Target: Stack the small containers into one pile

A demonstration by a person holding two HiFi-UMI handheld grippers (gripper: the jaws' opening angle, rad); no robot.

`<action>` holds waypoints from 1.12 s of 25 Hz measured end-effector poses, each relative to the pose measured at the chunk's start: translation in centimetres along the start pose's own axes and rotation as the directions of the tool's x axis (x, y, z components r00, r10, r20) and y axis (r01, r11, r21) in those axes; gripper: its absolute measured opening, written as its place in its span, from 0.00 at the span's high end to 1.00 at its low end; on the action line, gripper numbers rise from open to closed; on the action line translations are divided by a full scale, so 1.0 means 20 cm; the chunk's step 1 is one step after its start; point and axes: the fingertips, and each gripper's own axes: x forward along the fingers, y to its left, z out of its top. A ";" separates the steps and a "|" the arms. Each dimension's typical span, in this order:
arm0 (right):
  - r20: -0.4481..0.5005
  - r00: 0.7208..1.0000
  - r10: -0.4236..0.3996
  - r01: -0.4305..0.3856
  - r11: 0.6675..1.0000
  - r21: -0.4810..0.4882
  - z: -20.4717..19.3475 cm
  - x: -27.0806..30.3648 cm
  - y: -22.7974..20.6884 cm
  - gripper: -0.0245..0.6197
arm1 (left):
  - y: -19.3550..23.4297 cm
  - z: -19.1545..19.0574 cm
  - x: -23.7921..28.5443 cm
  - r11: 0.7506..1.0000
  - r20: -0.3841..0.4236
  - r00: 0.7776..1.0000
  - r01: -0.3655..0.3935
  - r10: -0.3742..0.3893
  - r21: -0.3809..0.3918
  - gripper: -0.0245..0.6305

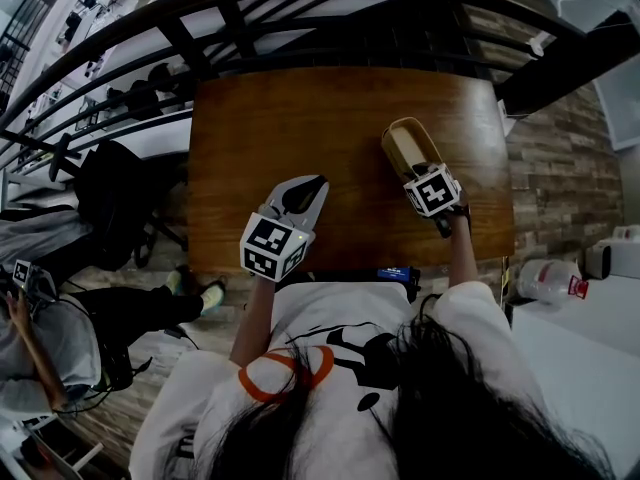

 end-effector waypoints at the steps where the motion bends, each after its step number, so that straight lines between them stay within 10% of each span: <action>1: 0.020 1.000 0.003 -0.003 1.000 0.009 0.01 -0.02 0.00 0.77 | 0.00 0.00 0.00 1.000 0.000 1.000 0.001 -0.001 0.001 0.95; 28: 0.494 0.848 0.193 -0.286 0.951 0.119 0.36 -0.40 0.76 0.83 | -0.07 -0.07 -0.36 0.999 -0.014 0.999 -0.042 0.043 0.032 0.95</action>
